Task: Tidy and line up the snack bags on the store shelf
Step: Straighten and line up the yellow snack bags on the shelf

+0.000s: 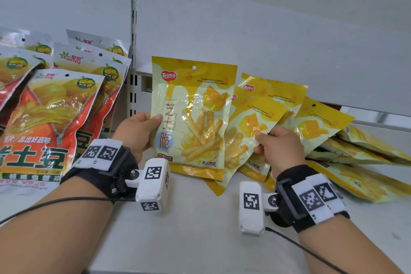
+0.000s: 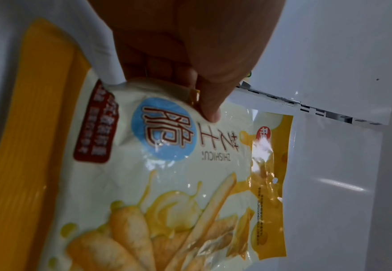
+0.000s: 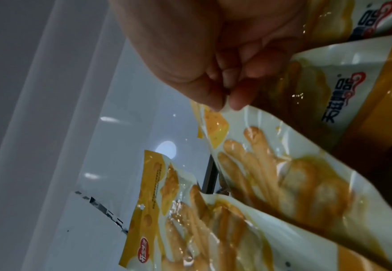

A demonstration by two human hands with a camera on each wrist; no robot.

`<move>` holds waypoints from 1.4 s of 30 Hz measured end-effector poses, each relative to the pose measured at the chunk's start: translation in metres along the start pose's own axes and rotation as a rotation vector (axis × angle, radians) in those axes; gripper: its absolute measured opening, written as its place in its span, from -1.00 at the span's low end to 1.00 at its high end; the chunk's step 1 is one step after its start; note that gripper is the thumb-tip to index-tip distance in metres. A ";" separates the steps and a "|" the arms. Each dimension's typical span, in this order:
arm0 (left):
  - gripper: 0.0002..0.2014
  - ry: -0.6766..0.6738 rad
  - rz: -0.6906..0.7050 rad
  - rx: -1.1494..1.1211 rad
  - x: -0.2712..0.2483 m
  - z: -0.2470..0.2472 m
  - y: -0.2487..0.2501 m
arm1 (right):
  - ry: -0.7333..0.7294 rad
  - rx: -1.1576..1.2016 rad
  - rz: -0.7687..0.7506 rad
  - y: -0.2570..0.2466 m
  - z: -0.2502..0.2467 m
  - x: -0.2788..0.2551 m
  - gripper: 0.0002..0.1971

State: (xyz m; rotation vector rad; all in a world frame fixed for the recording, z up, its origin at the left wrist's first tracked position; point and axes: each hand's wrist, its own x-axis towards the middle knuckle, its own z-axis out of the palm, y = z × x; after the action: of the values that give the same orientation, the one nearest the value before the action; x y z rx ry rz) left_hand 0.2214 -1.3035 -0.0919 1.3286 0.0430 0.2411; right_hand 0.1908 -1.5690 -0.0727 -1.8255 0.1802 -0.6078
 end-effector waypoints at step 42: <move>-0.52 0.227 0.065 0.166 0.025 -0.011 -0.005 | -0.316 0.236 0.139 -0.043 0.093 0.053 -0.68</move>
State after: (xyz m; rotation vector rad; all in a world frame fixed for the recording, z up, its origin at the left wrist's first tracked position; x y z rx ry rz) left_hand 0.2450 -1.2886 -0.0971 1.4636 0.2150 0.4507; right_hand 0.2745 -1.4976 -0.0371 -1.6381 0.0207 -0.2273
